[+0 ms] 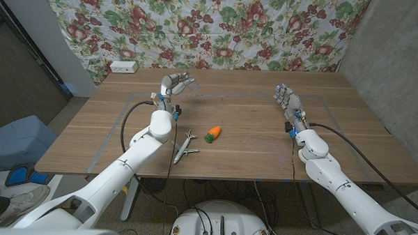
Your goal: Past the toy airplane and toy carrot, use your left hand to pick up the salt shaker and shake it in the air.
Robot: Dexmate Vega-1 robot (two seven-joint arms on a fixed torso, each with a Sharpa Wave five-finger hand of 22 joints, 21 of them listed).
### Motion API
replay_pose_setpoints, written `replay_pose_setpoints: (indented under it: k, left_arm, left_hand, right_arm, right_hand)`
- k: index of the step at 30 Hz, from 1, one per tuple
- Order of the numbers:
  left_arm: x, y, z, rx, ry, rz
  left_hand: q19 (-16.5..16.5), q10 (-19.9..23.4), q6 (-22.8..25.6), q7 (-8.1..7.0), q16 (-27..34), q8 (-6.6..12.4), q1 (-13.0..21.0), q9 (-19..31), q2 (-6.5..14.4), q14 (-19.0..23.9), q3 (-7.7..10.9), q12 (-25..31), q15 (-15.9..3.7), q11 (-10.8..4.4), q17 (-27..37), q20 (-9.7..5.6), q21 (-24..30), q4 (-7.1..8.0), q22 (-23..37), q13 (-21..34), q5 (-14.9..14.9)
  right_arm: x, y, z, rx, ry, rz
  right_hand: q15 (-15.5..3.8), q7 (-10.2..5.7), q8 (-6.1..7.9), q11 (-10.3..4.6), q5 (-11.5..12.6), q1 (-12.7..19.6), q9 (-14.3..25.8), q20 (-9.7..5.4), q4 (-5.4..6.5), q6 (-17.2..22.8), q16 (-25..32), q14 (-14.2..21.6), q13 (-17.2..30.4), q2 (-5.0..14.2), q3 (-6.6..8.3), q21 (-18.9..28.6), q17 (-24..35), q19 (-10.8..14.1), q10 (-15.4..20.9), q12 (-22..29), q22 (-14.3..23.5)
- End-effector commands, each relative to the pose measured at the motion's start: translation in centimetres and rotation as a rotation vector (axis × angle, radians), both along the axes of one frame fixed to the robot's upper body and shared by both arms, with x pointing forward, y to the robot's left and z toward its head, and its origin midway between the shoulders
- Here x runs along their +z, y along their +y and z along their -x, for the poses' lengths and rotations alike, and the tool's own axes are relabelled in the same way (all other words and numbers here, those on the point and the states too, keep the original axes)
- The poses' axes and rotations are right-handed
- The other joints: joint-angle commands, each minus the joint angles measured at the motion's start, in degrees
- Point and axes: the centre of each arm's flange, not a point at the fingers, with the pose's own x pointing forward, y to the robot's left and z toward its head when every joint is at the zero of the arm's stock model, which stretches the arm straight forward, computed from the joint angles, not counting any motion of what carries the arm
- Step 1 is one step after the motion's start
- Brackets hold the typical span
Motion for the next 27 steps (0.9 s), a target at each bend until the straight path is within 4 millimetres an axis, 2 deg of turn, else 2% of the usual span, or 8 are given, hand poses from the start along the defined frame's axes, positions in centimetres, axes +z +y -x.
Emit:
replay_pose_setpoints:
  k: [1, 10, 27]
  left_arm:
    - [0.5, 0.0, 0.0, 0.090, 0.072, -0.095]
    - [0.7, -0.2, 0.0, 0.158, 0.123, -0.152]
    - [0.5, -0.3, -1.0, 0.178, 0.174, -0.196]
  left_hand:
    - [-0.45, 10.82, 10.95, -4.90, -0.05, 0.31, 8.91, 0.13, 9.30, -0.03, 0.10, 0.24, -7.38, -10.67, 0.04, -5.11, 0.27, 0.19, 0.07, 0.08, 0.28]
    - [-0.65, 10.73, 11.02, -5.06, -0.10, 0.35, 8.86, 0.13, 9.30, -0.14, 0.15, 0.21, -7.36, -10.68, 0.02, -5.00, 0.28, 0.19, 0.05, 0.07, 0.28]
    - [-0.85, 10.67, 10.73, -5.31, -0.09, 0.26, 8.72, 0.13, 9.39, -0.18, 0.27, 0.20, -7.37, -10.69, 0.01, -4.96, 0.35, 0.23, 0.00, 0.07, 0.29]
  right_arm:
    - [0.1, 0.2, -0.1, 0.004, 0.004, 0.006]
    - [0.1, 0.4, -0.3, 0.009, 0.004, 0.011]
    - [0.1, 0.3, -0.3, 0.011, 0.008, 0.008]
  right_hand:
    - [-0.02, -0.02, 0.21, -0.03, 0.11, 0.46, 0.07, 0.16, -0.04, 0.23, -0.21, 0.40, -0.06, 0.27, 0.03, -0.38, 0.16, 0.42, 0.32, -0.16, 0.18]
    - [-0.06, -0.09, 0.21, -0.23, 0.11, 0.48, 0.07, 0.06, -0.05, 0.23, -0.24, 0.35, -0.06, 0.28, 0.04, -0.50, 0.16, 0.41, 0.26, -0.20, 0.19]
    - [0.09, 0.04, 0.24, -0.16, 0.11, 0.50, 0.07, 0.25, -0.05, 0.32, -0.24, 0.44, -0.07, 0.28, 0.05, -0.71, 0.16, 0.62, 0.29, -0.18, 0.20]
